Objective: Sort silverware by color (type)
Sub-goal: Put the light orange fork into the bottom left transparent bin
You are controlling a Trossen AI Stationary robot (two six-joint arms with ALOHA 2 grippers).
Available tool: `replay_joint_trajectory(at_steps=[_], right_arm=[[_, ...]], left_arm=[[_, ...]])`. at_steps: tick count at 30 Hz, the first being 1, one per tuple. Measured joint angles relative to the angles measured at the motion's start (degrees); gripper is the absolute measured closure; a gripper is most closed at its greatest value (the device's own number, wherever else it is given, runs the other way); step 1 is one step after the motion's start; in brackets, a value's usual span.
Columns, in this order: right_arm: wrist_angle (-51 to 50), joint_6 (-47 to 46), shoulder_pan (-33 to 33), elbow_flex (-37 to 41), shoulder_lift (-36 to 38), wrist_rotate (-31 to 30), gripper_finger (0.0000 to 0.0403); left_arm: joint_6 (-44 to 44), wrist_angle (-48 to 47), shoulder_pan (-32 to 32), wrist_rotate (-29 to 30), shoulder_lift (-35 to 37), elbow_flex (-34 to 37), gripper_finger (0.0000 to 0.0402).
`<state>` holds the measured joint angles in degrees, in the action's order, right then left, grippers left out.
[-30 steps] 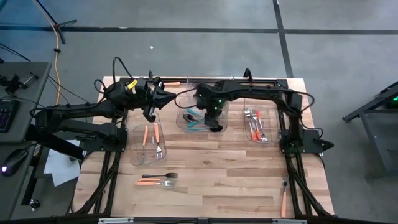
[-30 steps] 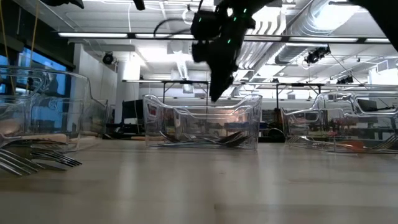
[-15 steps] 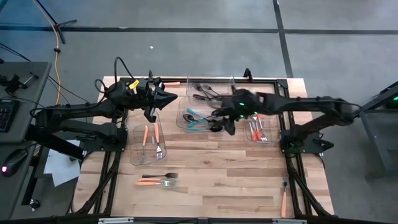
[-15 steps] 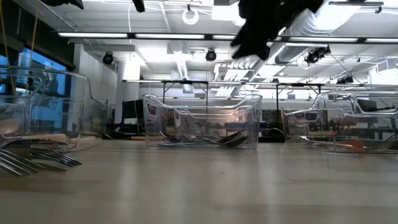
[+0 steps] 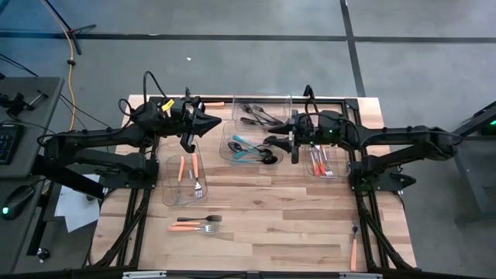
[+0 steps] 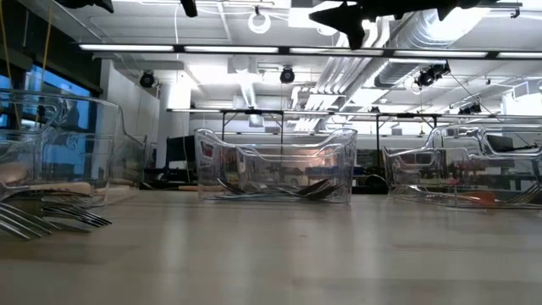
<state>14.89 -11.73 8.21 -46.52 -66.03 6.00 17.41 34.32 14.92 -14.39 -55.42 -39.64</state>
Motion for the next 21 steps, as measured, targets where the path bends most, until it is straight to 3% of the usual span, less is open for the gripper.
replay_joint_trajectory(at_steps=[4,11,21], right_arm=[[0.1,-0.3,0.0,0.0,-0.1,0.0,0.0257],[0.0,-0.6,0.0,0.0,-0.1,0.0,0.0386],[0.0,0.3,0.0,0.0,-0.1,0.0,0.04]], left_arm=[[0.0,0.0,0.0,0.0,0.0,0.0,0.0401],[0.0,0.0,0.0,0.0,0.0,0.0,0.0401],[0.0,0.0,0.0,0.0,0.0,0.0,0.0401]])
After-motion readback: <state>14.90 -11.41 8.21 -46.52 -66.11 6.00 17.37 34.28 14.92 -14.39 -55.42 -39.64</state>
